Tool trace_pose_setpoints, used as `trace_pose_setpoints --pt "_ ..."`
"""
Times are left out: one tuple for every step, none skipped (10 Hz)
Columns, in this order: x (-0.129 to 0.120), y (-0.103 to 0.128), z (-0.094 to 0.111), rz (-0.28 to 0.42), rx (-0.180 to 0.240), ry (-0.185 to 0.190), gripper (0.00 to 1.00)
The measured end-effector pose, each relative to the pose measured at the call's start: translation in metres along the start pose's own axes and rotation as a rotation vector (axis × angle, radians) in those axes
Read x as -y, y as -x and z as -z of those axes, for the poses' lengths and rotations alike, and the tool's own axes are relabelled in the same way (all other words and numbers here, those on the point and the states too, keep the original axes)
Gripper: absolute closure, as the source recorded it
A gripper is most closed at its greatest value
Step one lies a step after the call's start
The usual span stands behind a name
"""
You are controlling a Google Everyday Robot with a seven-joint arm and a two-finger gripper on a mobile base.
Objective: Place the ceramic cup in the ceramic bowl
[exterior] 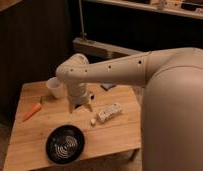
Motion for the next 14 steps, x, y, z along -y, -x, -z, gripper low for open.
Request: trace_pose_setpoints --pt "0.0 0.0 0.0 0.0 0.0 0.0 0.35" --pt "0.0 0.0 0.0 0.0 0.0 0.0 0.35" --pt "0.0 0.0 0.0 0.0 0.0 0.0 0.35" --pt "0.0 0.0 0.0 0.0 0.0 0.0 0.35" --pt "0.0 0.0 0.0 0.0 0.0 0.0 0.35" --pt "0.0 0.0 0.0 0.0 0.0 0.0 0.35" --pt "0.0 0.0 0.0 0.0 0.0 0.0 0.35" --pt "0.0 0.0 0.0 0.0 0.0 0.0 0.35" --pt "0.0 0.0 0.0 0.0 0.0 0.0 0.35" --pt "0.0 0.0 0.0 0.0 0.0 0.0 0.35" --pt "0.0 0.0 0.0 0.0 0.0 0.0 0.35" --pt "0.0 0.0002 0.0001 0.0 0.0 0.0 0.35" --pt "-0.0009 0.0016 0.0007 0.002 0.003 0.004 0.35" --pt "-0.0028 0.0057 0.0013 0.016 0.01 0.019 0.35"
